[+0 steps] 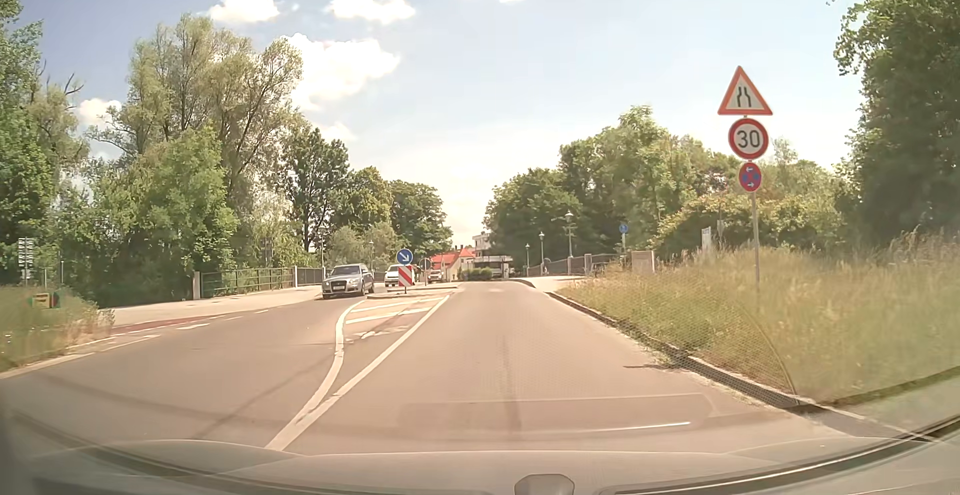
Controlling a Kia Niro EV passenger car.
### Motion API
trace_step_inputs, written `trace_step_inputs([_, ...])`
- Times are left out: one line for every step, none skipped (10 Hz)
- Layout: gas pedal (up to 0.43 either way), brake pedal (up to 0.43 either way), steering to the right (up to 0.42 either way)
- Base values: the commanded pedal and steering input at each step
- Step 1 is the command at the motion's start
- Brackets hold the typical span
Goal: Follow the waypoints while adhering to traffic rules and regulations
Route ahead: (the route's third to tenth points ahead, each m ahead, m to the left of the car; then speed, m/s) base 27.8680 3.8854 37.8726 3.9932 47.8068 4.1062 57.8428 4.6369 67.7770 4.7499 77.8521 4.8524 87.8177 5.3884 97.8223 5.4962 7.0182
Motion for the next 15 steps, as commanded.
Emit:
trace_step_inputs([0.138,0.000,-0.007])
trace_step_inputs([0.138,0.000,-0.006])
trace_step_inputs([0.138,0.000,-0.004])
trace_step_inputs([0.138,0.000,-0.003])
trace_step_inputs([0.138,0.000,-0.003])
trace_step_inputs([0.138,0.000,-0.004])
trace_step_inputs([0.138,0.000,-0.003])
trace_step_inputs([0.138,0.000,-0.003])
trace_step_inputs([0.138,0.000,-0.003])
trace_step_inputs([0.150,0.000,-0.004])
trace_step_inputs([0.157,0.000,-0.004])
trace_step_inputs([0.157,0.000,-0.006])
trace_step_inputs([0.157,0.000,-0.006])
trace_step_inputs([0.157,0.000,-0.007])
trace_step_inputs([0.157,0.000,-0.008])
